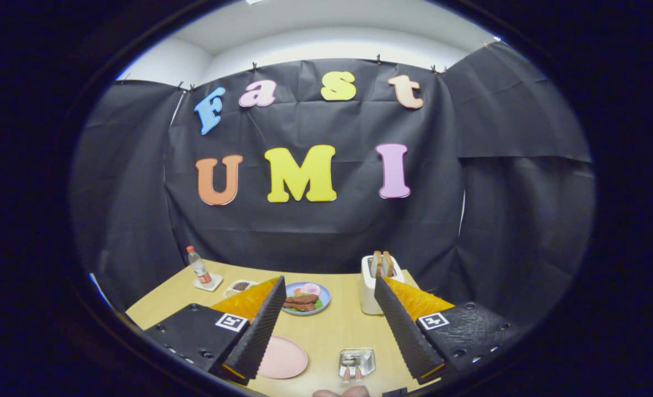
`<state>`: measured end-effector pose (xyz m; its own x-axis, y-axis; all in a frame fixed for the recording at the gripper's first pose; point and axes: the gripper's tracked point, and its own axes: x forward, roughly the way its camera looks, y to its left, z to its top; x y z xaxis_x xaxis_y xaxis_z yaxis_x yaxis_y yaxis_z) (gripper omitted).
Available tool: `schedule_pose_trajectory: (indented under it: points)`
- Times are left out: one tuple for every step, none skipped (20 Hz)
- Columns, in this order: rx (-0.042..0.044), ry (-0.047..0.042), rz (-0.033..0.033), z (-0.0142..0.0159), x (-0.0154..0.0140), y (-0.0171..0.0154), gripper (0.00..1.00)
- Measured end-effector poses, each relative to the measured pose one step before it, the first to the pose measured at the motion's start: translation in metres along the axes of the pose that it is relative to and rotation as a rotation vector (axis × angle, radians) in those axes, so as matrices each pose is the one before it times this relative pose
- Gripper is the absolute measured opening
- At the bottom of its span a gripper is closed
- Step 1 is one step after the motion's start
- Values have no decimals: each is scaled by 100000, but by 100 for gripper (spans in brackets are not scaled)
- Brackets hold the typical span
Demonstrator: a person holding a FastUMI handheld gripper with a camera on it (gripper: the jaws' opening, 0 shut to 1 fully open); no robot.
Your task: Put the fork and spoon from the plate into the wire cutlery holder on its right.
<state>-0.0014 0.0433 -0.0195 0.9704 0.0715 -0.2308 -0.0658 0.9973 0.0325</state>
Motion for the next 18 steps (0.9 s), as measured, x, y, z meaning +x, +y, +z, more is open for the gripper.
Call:
schedule_pose_trajectory:
  points:
    - [-142, 178, 277, -214, -282, 310, 96]
    - [-712, 92, -658, -167, -94, -214, 96]
    - [-153, 658, -563, -195, -63, -53, 96]
    - [416, 629, 82, -208, -37, 114, 96]
    - [234, -175, -185, 85, -161, 107, 96]
    - [-144, -514, -484, 227, 21, -153, 96]
    - [-66, -1026, -507, 298, -109, -105, 97]
    - [-78, -631, -221, 136, -94, 0, 97]
    - [-50, -57, -199, 40, -24, 78, 96]
    - [-117, -8, 48, -40, -28, 75, 96]
    - [53, -610, -361, 131, -73, -29, 96]
    - [23, -249, -200, 122, 26, -108, 96]
    - [-12, -577, -147, 110, -83, 57, 96]
    - [-274, -538, -403, 47, 5, -64, 96]
    - [-846, -518, -433, 94, 42, -59, 96]
    - [-579, -620, -308, 137, -71, -74, 96]
    - [-472, -715, -241, 280, -40, 6, 96]
    - [-19, -1067, -262, 372, 57, 43, 96]
